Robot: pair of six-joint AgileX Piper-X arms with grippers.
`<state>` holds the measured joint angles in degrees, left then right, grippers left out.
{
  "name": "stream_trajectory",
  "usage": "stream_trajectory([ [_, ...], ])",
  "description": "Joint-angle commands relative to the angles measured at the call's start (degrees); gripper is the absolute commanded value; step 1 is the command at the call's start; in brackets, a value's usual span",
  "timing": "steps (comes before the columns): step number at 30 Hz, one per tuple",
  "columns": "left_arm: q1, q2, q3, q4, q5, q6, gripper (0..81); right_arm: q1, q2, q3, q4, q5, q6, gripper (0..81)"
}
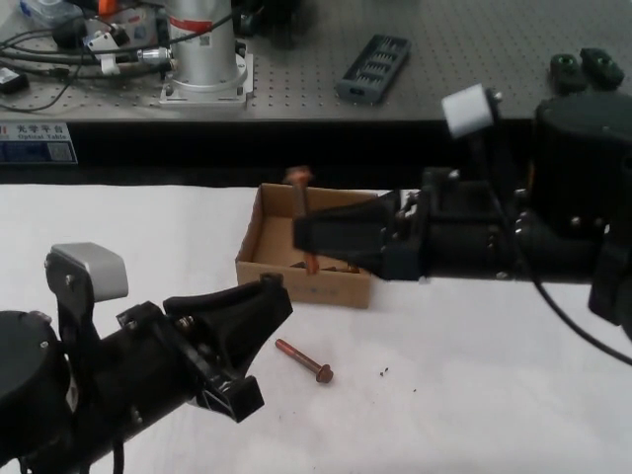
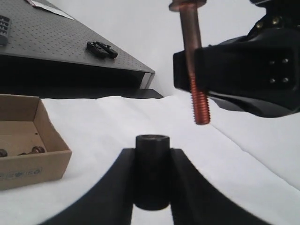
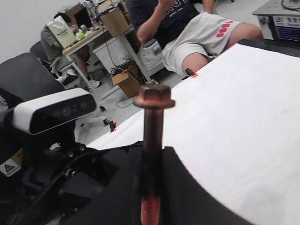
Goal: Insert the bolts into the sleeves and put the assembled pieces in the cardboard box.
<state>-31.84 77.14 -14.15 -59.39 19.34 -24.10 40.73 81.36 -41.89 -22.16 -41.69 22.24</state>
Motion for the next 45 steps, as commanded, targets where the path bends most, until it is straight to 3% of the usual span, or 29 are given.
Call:
stream_trajectory([
  [1,0.1,-0.7,0.2,-2.2,0.9,-2.2,4.2,0.3,0.0,-0.2,-1.4,0.8,0.0,4.3],
  [15,0.1,-0.7,3.7,-2.9,7.1,-3.2,4.2,0.4,0.0,-0.2,-1.4,-2.5,0.0,4.3],
  [24,0.1,-0.8,6.6,-14.6,9.8,-4.5,4.2,0.4,0.0,-0.2,-0.9,-2.8,0.0,4.3],
  [32,0.1,-0.8,6.6,-15.4,13.4,-5.4,4.2,0.5,0.0,-0.2,-0.9,-4.1,1.2,4.3],
  [45,0.1,-0.8,6.6,-12.7,13.5,-5.5,4.2,2.8,0.0,-0.2,-0.9,-4.7,1.8,4.3],
])
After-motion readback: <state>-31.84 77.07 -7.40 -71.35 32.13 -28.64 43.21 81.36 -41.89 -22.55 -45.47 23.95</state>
